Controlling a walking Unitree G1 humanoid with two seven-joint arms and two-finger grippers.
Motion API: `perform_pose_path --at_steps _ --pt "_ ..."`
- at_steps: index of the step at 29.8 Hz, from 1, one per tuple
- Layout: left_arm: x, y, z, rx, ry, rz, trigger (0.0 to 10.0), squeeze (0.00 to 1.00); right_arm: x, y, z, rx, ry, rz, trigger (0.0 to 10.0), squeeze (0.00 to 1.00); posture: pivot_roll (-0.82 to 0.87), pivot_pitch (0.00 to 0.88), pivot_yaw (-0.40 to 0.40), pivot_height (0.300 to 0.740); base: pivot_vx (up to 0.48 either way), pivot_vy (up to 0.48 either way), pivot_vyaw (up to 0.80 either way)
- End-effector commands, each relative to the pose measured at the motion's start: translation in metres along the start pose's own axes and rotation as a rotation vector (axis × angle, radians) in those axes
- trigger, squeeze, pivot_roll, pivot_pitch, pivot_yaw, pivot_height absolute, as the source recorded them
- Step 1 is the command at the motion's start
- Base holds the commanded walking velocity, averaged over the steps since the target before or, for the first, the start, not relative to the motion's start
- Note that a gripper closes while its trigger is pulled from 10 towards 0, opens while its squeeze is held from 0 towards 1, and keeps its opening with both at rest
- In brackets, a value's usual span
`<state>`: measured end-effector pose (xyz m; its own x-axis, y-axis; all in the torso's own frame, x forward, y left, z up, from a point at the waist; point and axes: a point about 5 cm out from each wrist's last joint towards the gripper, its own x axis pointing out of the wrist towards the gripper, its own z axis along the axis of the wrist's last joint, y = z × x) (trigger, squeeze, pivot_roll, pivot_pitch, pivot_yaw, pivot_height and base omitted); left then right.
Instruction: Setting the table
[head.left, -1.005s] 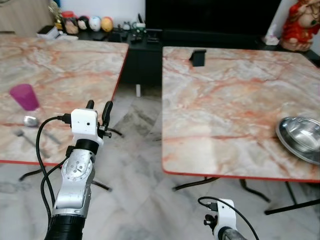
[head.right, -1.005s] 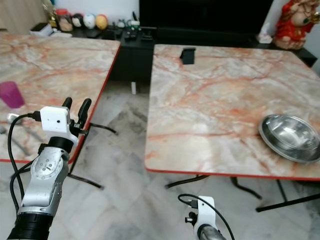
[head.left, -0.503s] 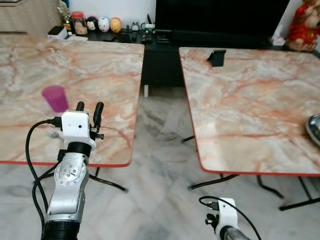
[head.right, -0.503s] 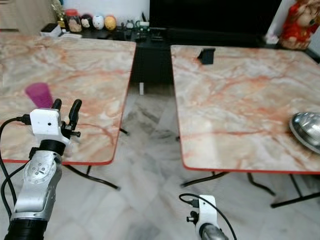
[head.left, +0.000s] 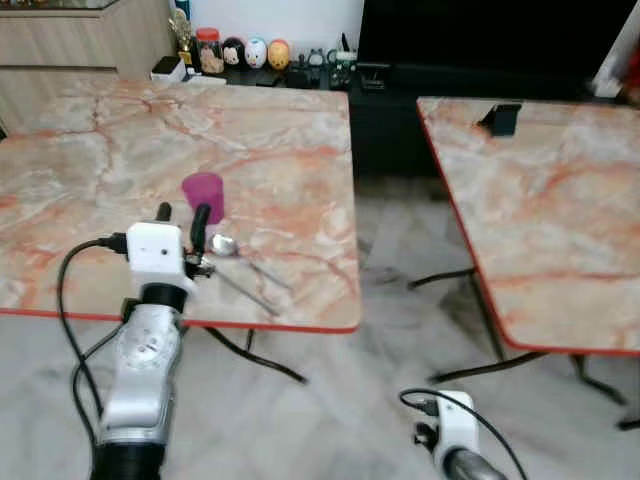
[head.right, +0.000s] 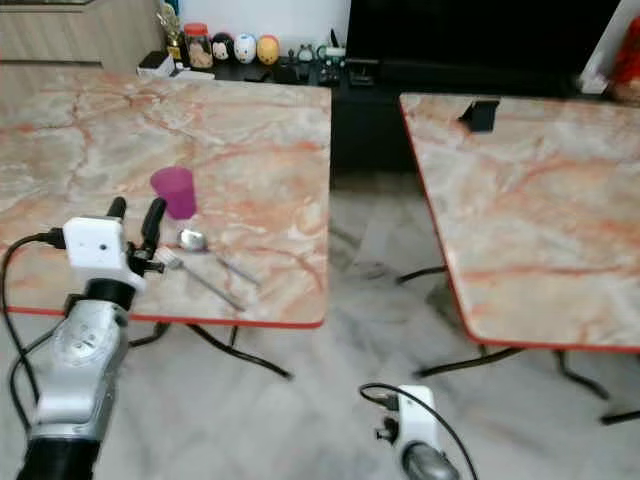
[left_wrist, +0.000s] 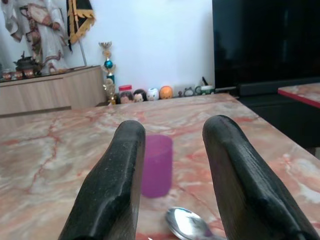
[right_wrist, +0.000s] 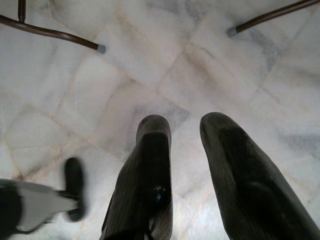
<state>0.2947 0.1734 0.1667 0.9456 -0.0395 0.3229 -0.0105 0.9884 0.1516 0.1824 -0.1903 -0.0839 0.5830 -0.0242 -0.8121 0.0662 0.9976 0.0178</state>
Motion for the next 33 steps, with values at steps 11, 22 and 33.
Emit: perform_pose_path --at_steps 11,22,33 --pt "-0.016 0.022 -0.020 0.085 0.077 0.083 10.0 0.00 0.001 0.002 0.005 0.009 -0.012 0.001 10.0 0.00 0.11 0.000 -0.068 0.740 0.000 0.000 0.00" --pt "-0.061 0.090 -0.042 0.155 0.196 0.502 10.0 0.00 0.001 0.002 0.003 0.004 -0.009 0.001 10.0 0.00 0.12 0.000 -0.064 0.740 0.000 0.000 0.00" --pt "-0.129 0.148 -0.089 0.289 0.547 0.874 10.0 0.00 0.001 0.002 0.002 -0.002 -0.004 0.003 10.0 0.00 0.12 0.000 -0.058 0.740 0.000 0.000 0.00"
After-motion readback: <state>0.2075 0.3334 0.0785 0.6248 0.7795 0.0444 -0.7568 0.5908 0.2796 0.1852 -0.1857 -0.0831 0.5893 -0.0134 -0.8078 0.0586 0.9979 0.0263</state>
